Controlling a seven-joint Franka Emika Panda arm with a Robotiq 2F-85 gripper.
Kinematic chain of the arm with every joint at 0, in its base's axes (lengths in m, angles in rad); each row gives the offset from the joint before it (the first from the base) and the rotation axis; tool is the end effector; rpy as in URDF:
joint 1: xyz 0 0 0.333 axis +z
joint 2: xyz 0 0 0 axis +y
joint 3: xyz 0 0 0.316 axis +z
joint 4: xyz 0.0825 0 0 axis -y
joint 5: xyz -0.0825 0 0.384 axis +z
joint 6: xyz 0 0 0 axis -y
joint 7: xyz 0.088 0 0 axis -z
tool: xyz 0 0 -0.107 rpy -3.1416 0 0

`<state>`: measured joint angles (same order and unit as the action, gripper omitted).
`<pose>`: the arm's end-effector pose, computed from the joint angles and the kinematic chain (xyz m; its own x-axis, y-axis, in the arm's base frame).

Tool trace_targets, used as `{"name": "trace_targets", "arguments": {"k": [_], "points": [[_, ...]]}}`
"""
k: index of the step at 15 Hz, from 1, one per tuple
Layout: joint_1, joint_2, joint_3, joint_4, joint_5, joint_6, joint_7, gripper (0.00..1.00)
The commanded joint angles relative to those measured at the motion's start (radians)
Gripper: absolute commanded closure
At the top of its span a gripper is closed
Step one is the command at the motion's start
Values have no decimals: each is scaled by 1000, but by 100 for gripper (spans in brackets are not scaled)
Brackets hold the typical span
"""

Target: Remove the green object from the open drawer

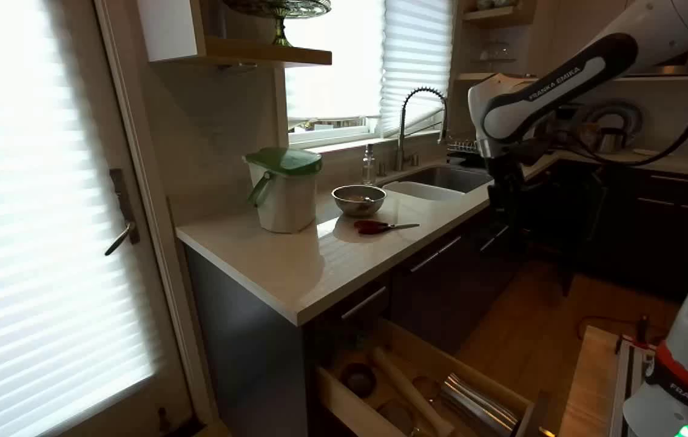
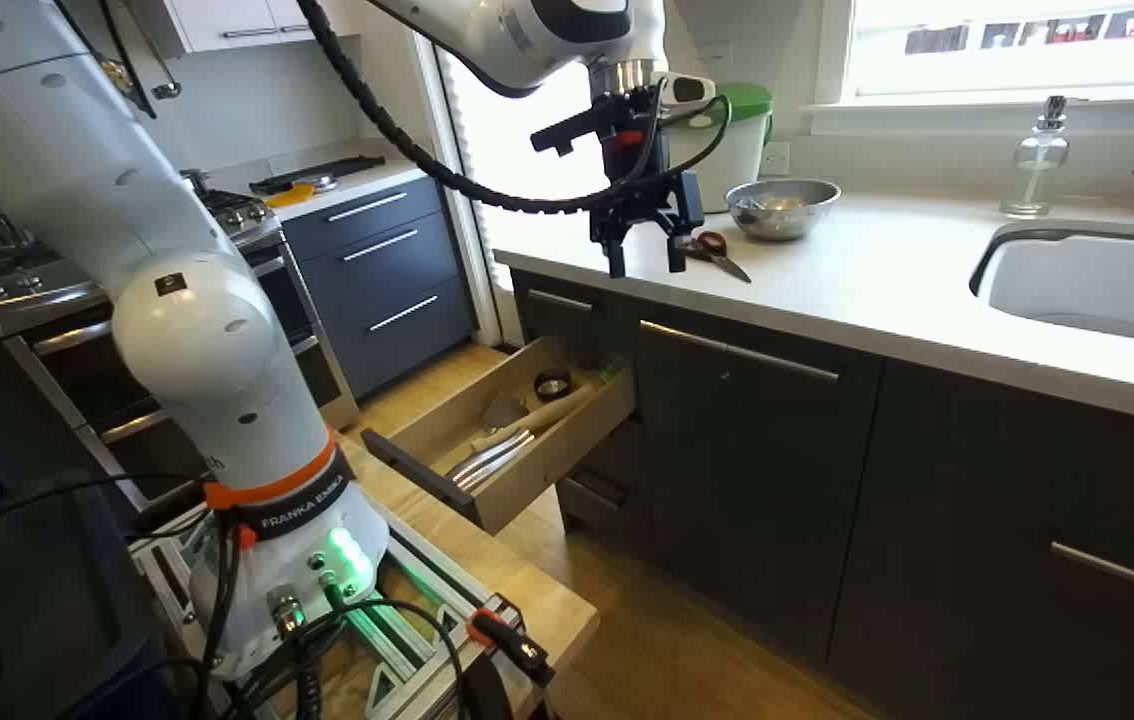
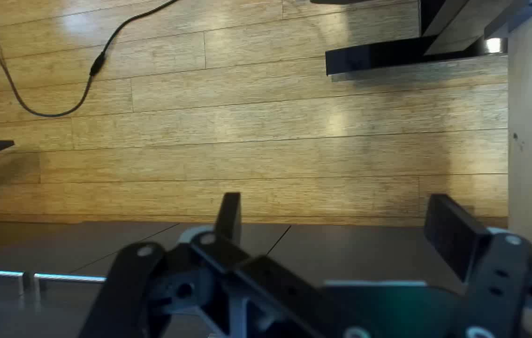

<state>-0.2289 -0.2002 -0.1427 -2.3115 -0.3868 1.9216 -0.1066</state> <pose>0.4176 -0.1922 0.4133 0.9635 -0.1212 -0.2389 -0.0531 -0.9606 0.2729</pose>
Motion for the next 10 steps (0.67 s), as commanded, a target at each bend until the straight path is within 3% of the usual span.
{"name": "trace_targets", "arguments": {"k": [1,10], "points": [[15,0,-14,2,-2,-4,2,0],[19,8,-14,1,7,6,5,0]]}}
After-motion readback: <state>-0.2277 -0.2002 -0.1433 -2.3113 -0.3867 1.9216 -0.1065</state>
